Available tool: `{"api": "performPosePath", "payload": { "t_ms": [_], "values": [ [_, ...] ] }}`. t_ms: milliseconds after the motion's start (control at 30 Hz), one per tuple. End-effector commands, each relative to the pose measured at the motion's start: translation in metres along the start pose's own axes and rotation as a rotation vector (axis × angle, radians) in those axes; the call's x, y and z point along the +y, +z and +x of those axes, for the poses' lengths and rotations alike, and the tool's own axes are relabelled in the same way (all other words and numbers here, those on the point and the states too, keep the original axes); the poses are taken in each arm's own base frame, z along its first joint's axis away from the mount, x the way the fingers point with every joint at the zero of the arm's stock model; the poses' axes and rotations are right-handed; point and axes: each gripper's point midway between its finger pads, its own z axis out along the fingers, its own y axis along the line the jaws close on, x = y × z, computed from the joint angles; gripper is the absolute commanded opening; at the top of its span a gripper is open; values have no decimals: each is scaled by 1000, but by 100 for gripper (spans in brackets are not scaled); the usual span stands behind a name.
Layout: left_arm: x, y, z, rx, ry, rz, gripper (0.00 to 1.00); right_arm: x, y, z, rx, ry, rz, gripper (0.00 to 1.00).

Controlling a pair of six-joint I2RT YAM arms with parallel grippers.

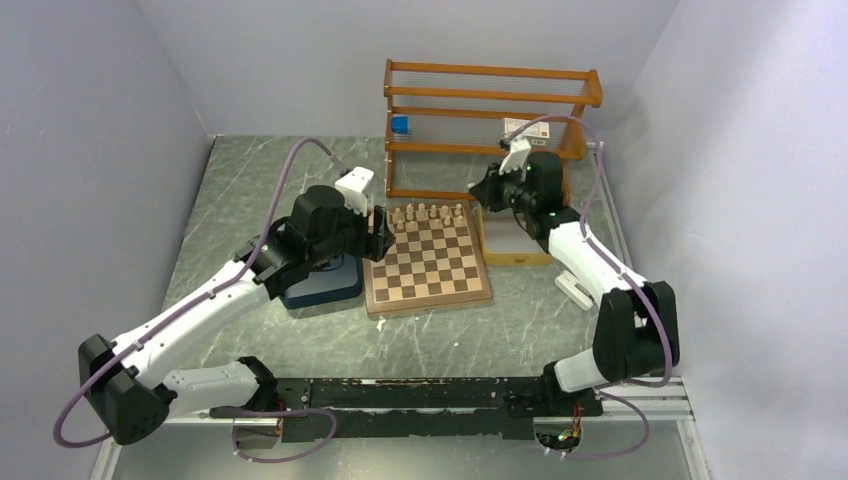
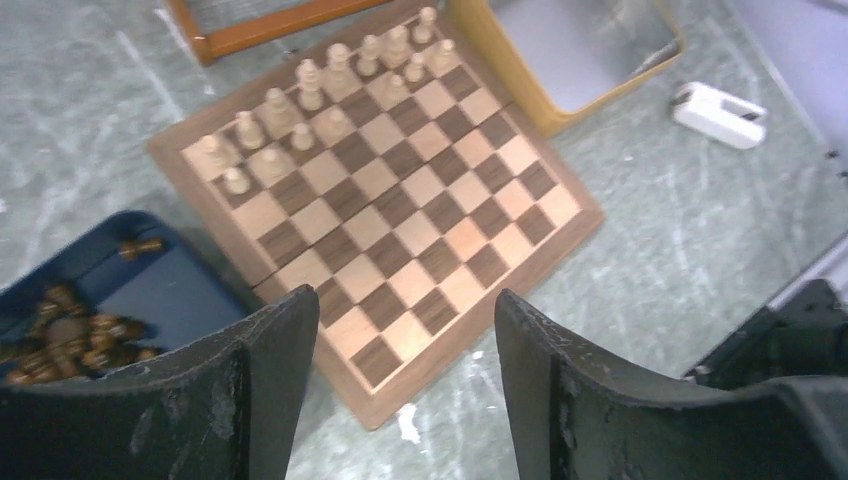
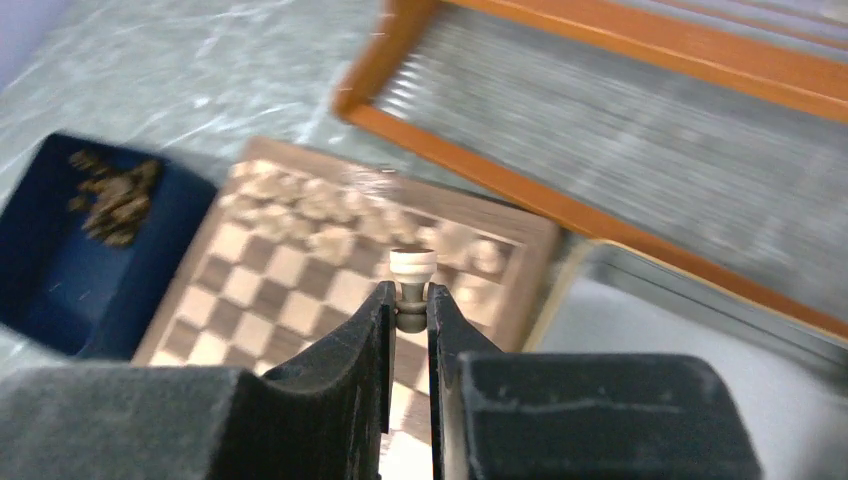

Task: Set up the chess pieces on the board
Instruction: Place the chess piece on the chessboard.

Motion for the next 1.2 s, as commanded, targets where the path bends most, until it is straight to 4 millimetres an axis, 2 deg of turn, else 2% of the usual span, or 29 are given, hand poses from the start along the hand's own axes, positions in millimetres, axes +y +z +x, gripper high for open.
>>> {"api": "performPosePath", "payload": {
  "t_ms": [0, 67, 133, 200, 267, 333, 467, 533, 633, 767, 933, 1167],
  "values": [
    [-35, 13, -7, 28, -154, 143, 69, 80, -9, -4, -73, -158, -268, 13],
    [-44, 16, -12, 20, -149, 195, 70, 111, -15, 1, -101, -240, -350, 13],
    [-55, 13, -27, -31, -35, 278, 72, 139, -23, 3, -119, -279, -443, 13],
    [-56, 9, -40, -121, 137, 311, 72, 156, -30, 3, -107, -268, -526, 13],
    [-53, 5, -44, -205, 332, 329, 74, 166, -35, 3, -82, -262, -587, 14],
    [-66, -6, -37, -302, 586, 448, 71, 175, -41, 5, -55, -270, -651, 13],
    [-83, -28, -15, -499, 936, 597, 68, 193, -53, 10, -4, -280, -780, 13],
    [-84, -28, -8, -540, 1045, 608, 68, 200, -58, 12, 14, -290, -830, 13],
    [-76, -15, 0, -514, 1213, 581, 68, 210, -63, 21, 69, -276, -888, 14],
    [-67, 0, -5, -506, 1325, 515, 69, 217, -65, 29, 114, -264, -922, 14],
    [-60, 6, -19, -539, 1352, 424, 69, 220, -64, 36, 160, -235, -934, 14],
    [-61, 13, -8, -503, 1405, 455, 65, 228, -66, 41, 188, -226, -975, 14]
  ]
}}
